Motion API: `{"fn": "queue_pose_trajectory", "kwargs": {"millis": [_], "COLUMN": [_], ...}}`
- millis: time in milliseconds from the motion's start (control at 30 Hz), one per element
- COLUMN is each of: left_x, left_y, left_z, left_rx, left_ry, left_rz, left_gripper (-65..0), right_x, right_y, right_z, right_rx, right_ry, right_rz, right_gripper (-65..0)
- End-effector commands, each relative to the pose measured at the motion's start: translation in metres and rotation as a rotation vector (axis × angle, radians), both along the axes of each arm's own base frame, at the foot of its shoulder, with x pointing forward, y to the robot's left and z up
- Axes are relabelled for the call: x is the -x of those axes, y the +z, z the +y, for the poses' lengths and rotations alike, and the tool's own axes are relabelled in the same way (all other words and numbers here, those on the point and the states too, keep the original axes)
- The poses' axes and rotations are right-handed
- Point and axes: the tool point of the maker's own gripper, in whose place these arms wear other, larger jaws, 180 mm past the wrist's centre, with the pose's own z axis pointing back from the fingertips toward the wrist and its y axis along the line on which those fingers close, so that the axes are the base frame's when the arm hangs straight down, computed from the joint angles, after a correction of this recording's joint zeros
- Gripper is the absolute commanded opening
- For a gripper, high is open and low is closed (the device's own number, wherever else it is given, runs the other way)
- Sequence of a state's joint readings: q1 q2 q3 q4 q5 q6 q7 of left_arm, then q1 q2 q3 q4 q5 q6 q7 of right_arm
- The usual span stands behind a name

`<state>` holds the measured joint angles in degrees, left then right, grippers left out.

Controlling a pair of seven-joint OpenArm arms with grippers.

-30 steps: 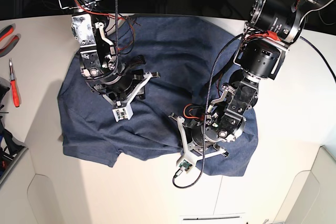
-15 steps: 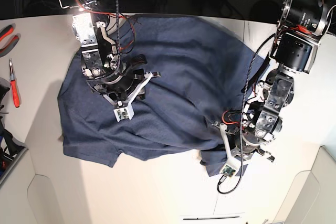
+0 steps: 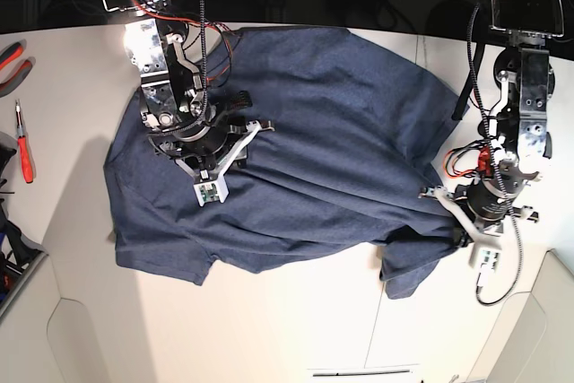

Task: Layout the t-shirt on the table in an organized manner, then fold the t-shirt properly
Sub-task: 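Lift and pull the shirt with both grippers to stretch it out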

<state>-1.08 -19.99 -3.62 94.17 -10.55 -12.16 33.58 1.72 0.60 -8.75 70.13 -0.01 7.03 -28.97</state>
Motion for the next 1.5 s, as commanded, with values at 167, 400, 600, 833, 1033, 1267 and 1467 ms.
{"fn": "queue_pose_trajectory", "kwargs": {"millis": [167, 400, 600, 833, 1033, 1267, 1467], "left_x": [0.02, 0.064, 0.099, 0.094, 0.078, 0.043, 0.001], "left_y": [0.04, -0.001, -0.044, -0.039, -0.02, 0.016, 0.035], "left_z": [0.03, 0.053, 0.067, 0.066, 0.049, 0.013, -0.031], "left_rx": [0.077, 0.092, -0.075, -0.07, 0.049, 0.129, 0.036], "left_ry": [0.065, 0.148, 0.133, 0.118, 0.082, -0.094, -0.253], "left_rz": [-0.134, -0.009, 0.224, 0.191, 0.056, -0.066, -0.113], "left_gripper": [-65.0, -65.0, -59.2, -39.0, -39.0, -39.0, -39.0], "right_x": [0.022, 0.022, 0.02, -0.017, -0.065, -0.104, -0.134], "right_y": [-0.016, -0.017, -0.014, 0.043, 0.149, 0.187, 0.159], "right_z": [-0.015, -0.016, -0.016, -0.01, 0.002, 0.053, 0.105], "right_rx": [0.065, 0.078, 0.076, 0.058, -0.023, -0.204, -0.247], "right_ry": [-0.01, -0.005, -0.004, -0.005, -0.012, 0.013, 0.101], "right_rz": [0.11, 0.106, 0.099, -0.059, -0.355, -0.443, -0.343], "right_gripper": [-48.9, -48.9, -49.0, -49.0, -49.0, -49.0, -49.0]}}
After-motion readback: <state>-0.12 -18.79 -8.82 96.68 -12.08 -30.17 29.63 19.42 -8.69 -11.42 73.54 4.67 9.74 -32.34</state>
